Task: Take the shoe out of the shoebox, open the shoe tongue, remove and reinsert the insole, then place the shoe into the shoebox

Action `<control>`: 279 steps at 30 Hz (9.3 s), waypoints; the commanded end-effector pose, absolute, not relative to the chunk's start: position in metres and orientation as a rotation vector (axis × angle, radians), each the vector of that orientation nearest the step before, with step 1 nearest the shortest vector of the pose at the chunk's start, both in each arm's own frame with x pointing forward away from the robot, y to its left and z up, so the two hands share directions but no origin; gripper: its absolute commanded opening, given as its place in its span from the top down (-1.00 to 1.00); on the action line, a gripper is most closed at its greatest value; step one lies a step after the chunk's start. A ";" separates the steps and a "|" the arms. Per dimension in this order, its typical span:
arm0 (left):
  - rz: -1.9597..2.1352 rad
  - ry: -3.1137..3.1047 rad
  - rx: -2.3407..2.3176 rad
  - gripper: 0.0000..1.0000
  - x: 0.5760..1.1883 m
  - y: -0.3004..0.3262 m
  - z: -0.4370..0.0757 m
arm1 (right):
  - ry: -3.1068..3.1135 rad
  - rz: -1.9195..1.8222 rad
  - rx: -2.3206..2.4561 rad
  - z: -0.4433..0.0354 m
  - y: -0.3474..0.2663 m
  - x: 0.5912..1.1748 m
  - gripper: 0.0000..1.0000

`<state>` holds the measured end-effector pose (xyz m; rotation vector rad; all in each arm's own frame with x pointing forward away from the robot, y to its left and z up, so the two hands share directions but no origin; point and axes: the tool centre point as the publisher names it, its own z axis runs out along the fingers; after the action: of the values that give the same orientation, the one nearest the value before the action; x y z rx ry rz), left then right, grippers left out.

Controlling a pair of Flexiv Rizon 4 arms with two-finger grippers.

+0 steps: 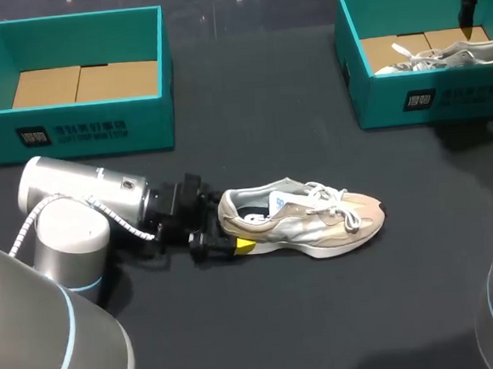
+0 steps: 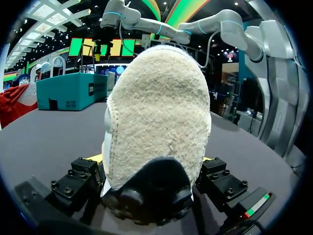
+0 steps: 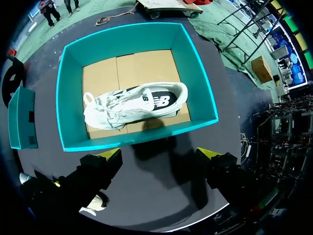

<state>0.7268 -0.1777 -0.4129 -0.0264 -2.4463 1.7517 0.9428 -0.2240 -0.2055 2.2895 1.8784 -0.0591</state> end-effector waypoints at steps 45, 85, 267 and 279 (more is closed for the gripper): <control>1.752 -2.448 -0.025 1.00 0.724 -0.175 -0.414 | 1.843 0.023 2.294 -0.226 0.127 0.768 -1.00; 1.752 -2.448 -0.025 1.00 0.724 -0.175 -0.414 | 1.599 -0.184 2.306 -0.315 0.218 0.699 -1.00; 1.752 -2.448 -0.025 1.00 0.724 -0.175 -0.414 | 3.028 0.052 0.335 -0.305 0.207 0.725 1.00; 1.752 -2.448 -0.025 1.00 0.724 -0.175 -0.414 | 3.012 0.057 0.310 -0.334 0.193 0.727 1.00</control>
<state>0.7261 -0.1763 -0.4129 -0.0264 -2.4459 1.7511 0.7263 0.1963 -0.3312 0.3128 3.0094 0.0424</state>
